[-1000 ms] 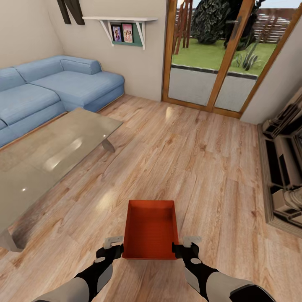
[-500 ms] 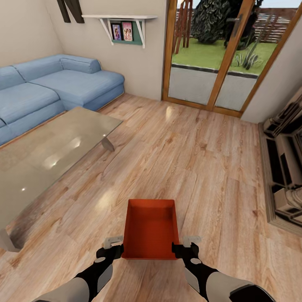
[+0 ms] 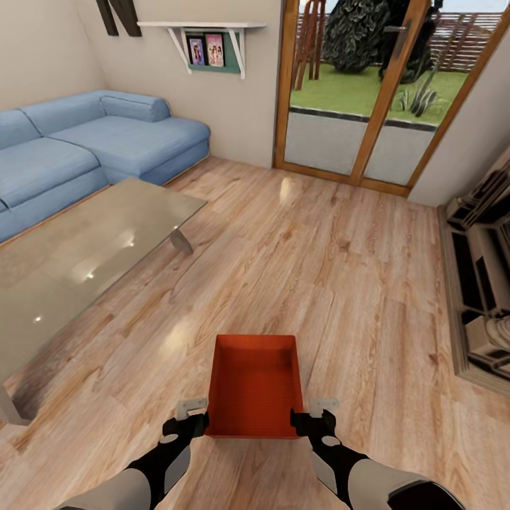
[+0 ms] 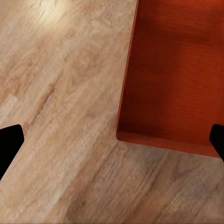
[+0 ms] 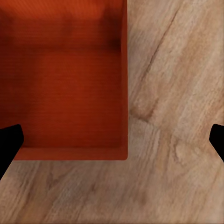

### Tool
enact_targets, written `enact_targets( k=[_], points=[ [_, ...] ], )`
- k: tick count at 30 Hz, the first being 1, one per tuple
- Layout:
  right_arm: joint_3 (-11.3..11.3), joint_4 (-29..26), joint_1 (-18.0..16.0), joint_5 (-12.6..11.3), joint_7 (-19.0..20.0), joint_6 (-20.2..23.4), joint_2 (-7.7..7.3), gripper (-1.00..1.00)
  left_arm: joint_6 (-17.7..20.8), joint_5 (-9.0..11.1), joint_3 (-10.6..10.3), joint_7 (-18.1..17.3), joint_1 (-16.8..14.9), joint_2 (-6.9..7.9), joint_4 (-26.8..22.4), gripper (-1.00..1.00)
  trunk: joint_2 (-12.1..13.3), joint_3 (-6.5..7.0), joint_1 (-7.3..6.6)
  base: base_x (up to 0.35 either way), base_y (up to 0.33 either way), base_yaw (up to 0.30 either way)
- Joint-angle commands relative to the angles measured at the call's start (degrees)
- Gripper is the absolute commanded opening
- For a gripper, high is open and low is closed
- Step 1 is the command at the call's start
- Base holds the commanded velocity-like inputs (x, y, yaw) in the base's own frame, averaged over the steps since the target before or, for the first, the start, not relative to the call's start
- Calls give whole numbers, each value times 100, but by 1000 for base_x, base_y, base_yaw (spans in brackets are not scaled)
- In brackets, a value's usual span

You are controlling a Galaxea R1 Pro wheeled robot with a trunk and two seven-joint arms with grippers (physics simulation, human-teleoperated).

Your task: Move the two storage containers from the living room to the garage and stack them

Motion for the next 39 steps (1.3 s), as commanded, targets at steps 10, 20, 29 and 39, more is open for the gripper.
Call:
enact_targets(
  k=[10,20,29,39],
  points=[
    [50,6,-3,-61,-16,-19,5,100,-21,54,-50,24,-3,4,16,100,-405,-184,220,0,0,0],
    [50,6,-3,-62,-13,-19,2,100,-21,46,-55,6,-3,13,38,100,-806,-363,440,0,0,0],
    [50,6,-3,-63,-17,-19,2,100,-27,45,-58,0,-3,19,48,100,-1167,-525,637,0,0,0],
    [50,6,-3,-63,-12,-50,6,100,-34,45,-59,0,-3,18,48,100,-1568,-704,857,0,0,0]
  ],
)
